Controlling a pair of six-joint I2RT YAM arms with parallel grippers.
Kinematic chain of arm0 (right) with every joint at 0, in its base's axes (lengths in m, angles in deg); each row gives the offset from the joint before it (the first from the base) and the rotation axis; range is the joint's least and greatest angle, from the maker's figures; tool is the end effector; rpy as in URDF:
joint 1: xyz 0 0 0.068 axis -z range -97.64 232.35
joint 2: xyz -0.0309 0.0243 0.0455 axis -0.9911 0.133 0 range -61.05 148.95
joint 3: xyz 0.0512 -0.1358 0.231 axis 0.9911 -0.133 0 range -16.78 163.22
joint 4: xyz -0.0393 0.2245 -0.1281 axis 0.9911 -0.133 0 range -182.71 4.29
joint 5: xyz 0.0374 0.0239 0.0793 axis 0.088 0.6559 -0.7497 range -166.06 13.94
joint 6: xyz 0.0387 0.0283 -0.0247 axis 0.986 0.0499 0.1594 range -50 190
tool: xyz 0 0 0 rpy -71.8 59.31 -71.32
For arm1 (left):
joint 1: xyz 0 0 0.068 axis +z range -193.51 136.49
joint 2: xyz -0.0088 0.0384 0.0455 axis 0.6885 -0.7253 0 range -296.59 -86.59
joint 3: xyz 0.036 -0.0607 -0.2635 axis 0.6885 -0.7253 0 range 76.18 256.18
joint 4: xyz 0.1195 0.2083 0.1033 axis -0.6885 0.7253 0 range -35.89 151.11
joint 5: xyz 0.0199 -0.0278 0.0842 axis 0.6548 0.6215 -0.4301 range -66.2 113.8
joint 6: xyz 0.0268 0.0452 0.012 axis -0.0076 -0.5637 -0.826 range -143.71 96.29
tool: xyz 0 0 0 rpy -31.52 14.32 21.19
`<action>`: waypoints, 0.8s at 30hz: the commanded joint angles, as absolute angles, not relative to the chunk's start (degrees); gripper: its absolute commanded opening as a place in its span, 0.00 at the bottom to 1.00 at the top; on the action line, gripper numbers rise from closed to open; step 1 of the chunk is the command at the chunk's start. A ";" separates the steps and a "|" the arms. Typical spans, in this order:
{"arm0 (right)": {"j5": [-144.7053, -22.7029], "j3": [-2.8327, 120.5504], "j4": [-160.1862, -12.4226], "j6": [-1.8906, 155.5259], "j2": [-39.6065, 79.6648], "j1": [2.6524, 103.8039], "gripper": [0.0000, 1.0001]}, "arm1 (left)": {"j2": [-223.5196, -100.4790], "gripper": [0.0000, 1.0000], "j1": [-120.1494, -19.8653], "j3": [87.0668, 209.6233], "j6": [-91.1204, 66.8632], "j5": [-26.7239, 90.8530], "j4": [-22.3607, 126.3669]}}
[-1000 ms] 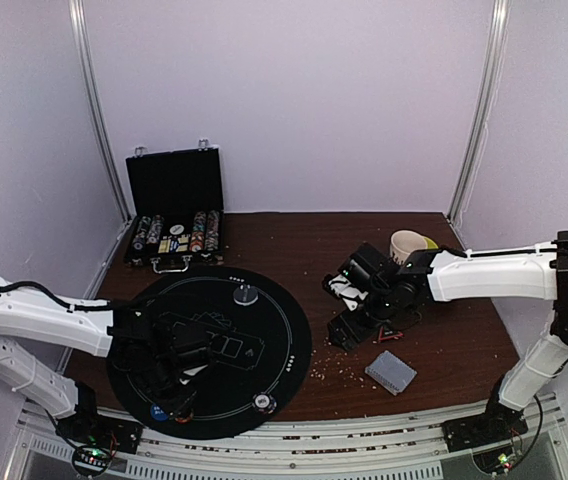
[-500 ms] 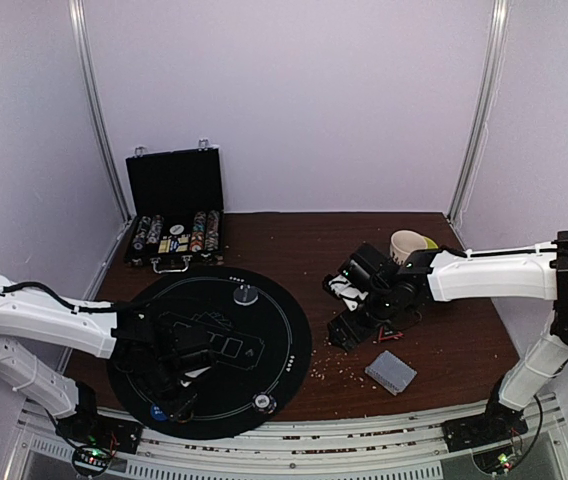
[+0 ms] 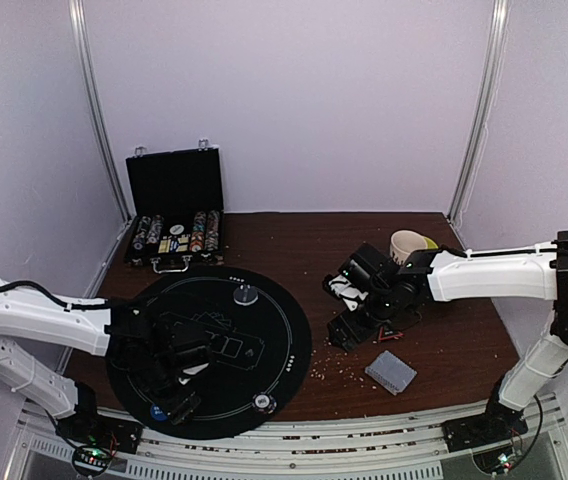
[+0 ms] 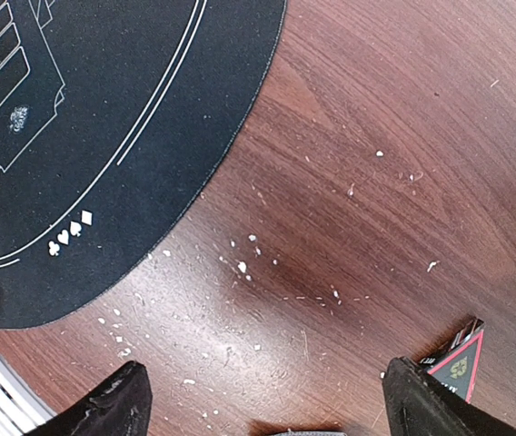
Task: Distribute texas hold em gaming equipment
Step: Place the poker chips pile at the small blind area, then pick up the pile of poker chips from the pile of poker chips.
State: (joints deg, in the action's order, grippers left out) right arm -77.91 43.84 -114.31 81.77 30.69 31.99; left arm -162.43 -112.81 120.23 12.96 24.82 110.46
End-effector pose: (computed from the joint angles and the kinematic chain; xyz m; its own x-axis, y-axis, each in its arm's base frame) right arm 0.2058 0.2502 0.2074 -0.6984 -0.5237 -0.4879 -0.6514 0.7475 0.1300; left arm 0.0697 -0.1862 0.1819 -0.8421 0.5392 -0.0155 0.5394 0.8414 -0.0337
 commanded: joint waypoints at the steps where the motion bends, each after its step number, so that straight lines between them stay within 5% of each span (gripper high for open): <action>1: -78.11 44.83 -115.46 81.43 30.84 32.20 0.91 | -162.80 0.71 -112.85 129.03 8.39 20.21 111.65; 6: -78.04 44.02 -114.85 82.51 30.10 32.26 0.91 | -169.33 0.98 -116.99 140.89 -4.68 19.29 105.60; 21: -76.99 40.52 -114.71 85.91 27.02 35.43 0.92 | -187.40 0.98 -118.17 144.46 -15.72 25.90 94.54; 24: -77.49 40.07 -114.65 85.70 26.90 35.44 0.92 | -187.28 0.92 -118.04 141.73 -16.42 25.25 91.86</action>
State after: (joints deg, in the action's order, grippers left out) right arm -77.82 41.07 -114.07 85.07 28.35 35.15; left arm -187.34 -118.20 143.77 -14.54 24.69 97.04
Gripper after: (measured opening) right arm 0.917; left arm 0.958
